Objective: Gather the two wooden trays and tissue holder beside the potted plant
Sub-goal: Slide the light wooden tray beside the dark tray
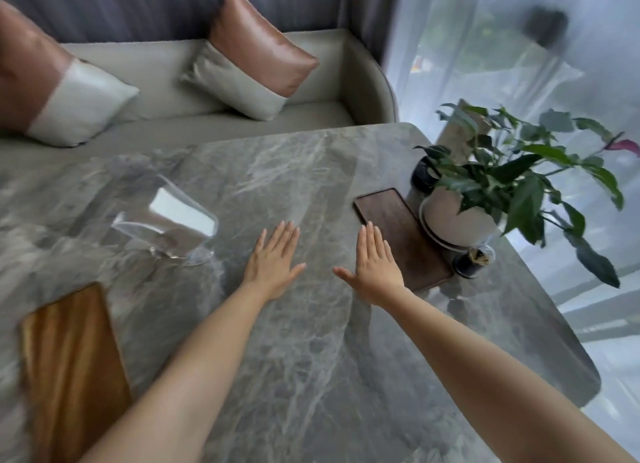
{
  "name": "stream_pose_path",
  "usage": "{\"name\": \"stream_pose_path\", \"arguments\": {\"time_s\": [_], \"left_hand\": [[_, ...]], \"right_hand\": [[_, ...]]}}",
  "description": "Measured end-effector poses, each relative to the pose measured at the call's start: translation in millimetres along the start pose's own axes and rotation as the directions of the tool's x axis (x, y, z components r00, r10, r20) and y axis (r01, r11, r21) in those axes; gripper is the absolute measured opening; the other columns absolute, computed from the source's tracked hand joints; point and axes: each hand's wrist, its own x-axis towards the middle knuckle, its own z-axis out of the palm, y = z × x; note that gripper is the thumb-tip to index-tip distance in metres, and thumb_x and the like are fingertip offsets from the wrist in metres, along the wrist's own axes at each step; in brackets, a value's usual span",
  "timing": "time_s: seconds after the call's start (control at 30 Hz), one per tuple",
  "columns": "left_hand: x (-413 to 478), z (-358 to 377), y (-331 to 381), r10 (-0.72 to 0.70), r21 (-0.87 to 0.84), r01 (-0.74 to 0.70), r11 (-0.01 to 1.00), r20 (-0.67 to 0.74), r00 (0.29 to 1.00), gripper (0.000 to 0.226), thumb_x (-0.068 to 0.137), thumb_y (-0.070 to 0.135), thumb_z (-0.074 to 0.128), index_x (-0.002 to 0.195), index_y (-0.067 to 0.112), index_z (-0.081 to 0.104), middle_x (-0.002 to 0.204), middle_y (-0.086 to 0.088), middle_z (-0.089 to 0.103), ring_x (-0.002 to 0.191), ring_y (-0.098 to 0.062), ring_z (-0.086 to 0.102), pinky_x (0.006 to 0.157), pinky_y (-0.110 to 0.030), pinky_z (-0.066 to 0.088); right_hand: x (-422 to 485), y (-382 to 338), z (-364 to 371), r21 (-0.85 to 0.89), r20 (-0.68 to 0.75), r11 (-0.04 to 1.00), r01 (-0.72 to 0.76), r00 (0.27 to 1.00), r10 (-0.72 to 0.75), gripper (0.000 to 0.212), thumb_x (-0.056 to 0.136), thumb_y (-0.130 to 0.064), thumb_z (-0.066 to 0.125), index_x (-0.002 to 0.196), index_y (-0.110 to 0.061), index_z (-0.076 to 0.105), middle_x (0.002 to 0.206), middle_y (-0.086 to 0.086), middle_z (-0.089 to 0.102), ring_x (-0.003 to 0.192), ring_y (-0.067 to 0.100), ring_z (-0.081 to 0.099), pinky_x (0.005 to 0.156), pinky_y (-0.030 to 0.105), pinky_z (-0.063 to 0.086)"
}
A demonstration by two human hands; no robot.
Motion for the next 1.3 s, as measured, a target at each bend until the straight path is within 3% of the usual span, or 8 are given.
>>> {"name": "stream_pose_path", "arguments": {"time_s": [0.33,0.47,0.6,0.7,0.83,1.07,1.17,1.3], "left_hand": [[-144,45,-119,-0.268,-0.034,0.273,0.962,0.099,0.958,0.069,0.099,0.047,0.022,0.15,0.012,-0.008,0.16,-0.003,-0.012,0.148,-0.016,-0.011,0.121,-0.038,-0.007],[-200,65,-166,-0.417,-0.077,0.413,0.907,-0.031,0.909,0.069,0.096,0.049,0.026,0.15,0.009,0.013,0.16,-0.005,0.006,0.149,-0.019,0.01,0.121,-0.038,0.002],[-244,79,-205,-0.543,-0.099,0.548,0.831,0.074,0.837,0.069,0.097,0.047,0.028,0.151,0.012,0.003,0.161,-0.003,-0.004,0.149,-0.017,-0.002,0.122,-0.038,0.0],[-262,85,-227,-0.594,-0.091,0.606,0.79,0.126,0.794,0.069,0.098,0.047,0.026,0.151,0.012,-0.001,0.161,-0.004,-0.007,0.149,-0.017,-0.005,0.122,-0.039,0.0],[-268,87,-257,-0.636,-0.1,0.656,0.748,0.176,0.751,0.066,0.099,0.047,0.021,0.151,0.012,0.0,0.161,-0.006,-0.004,0.149,-0.018,-0.003,0.122,-0.04,0.001],[-240,75,-294,-0.689,-0.135,0.708,0.693,0.166,0.706,0.061,0.099,0.043,0.025,0.149,0.01,0.017,0.156,-0.015,0.022,0.143,-0.03,0.022,0.117,-0.043,0.02],[-225,70,-301,-0.686,-0.201,0.71,0.675,0.184,0.704,0.059,0.099,0.042,0.026,0.148,0.01,0.021,0.149,-0.018,0.032,0.137,-0.032,0.03,0.112,-0.043,0.027],[-206,67,-313,-0.682,-0.229,0.708,0.669,0.191,0.706,0.061,0.099,0.045,0.024,0.149,0.01,0.019,0.15,-0.018,0.032,0.139,-0.032,0.029,0.112,-0.044,0.026]], "right_hand": [[-25,-144,40,-0.075,0.063,0.96,0.269,0.962,-0.265,0.088,0.088,-0.063,0.014,0.143,-0.003,-0.019,0.155,0.013,-0.023,0.143,0.025,-0.022,0.118,0.036,-0.009],[-33,-199,62,-0.075,0.084,0.927,0.367,0.929,-0.361,0.137,0.032,-0.078,-0.037,0.144,-0.002,-0.018,0.156,0.014,-0.021,0.144,0.027,-0.02,0.117,0.036,-0.008],[-43,-248,86,-0.092,0.136,0.9,0.425,0.901,-0.411,0.145,0.021,-0.076,-0.043,0.143,-0.002,-0.018,0.156,0.013,-0.021,0.144,0.025,-0.02,0.116,0.034,-0.01],[-49,-278,99,-0.083,0.157,0.886,0.456,0.884,-0.44,0.132,0.038,-0.079,-0.035,0.144,-0.002,-0.018,0.156,0.013,-0.021,0.144,0.024,-0.02,0.117,0.035,-0.01],[-58,-305,111,-0.055,0.248,0.902,0.428,0.881,-0.403,0.078,0.095,-0.051,0.024,0.145,-0.007,-0.016,0.158,0.011,-0.015,0.146,0.024,-0.014,0.12,0.036,-0.003],[-71,-316,126,0.037,0.305,0.953,0.302,0.904,-0.298,0.052,0.095,-0.041,0.038,0.136,-0.011,0.029,0.135,0.014,0.046,0.125,0.031,0.043,0.094,0.043,0.042],[-75,-316,130,0.064,0.331,0.983,0.171,0.926,-0.182,0.039,0.095,-0.038,0.036,0.121,-0.009,0.039,0.117,0.016,0.059,0.105,0.034,0.058,0.077,0.039,0.045],[-77,-313,145,0.14,0.356,0.99,0.016,0.932,-0.066,0.034,0.092,-0.032,0.041,0.117,-0.008,0.041,0.113,0.018,0.062,0.101,0.036,0.061,0.084,0.04,0.05]]}}
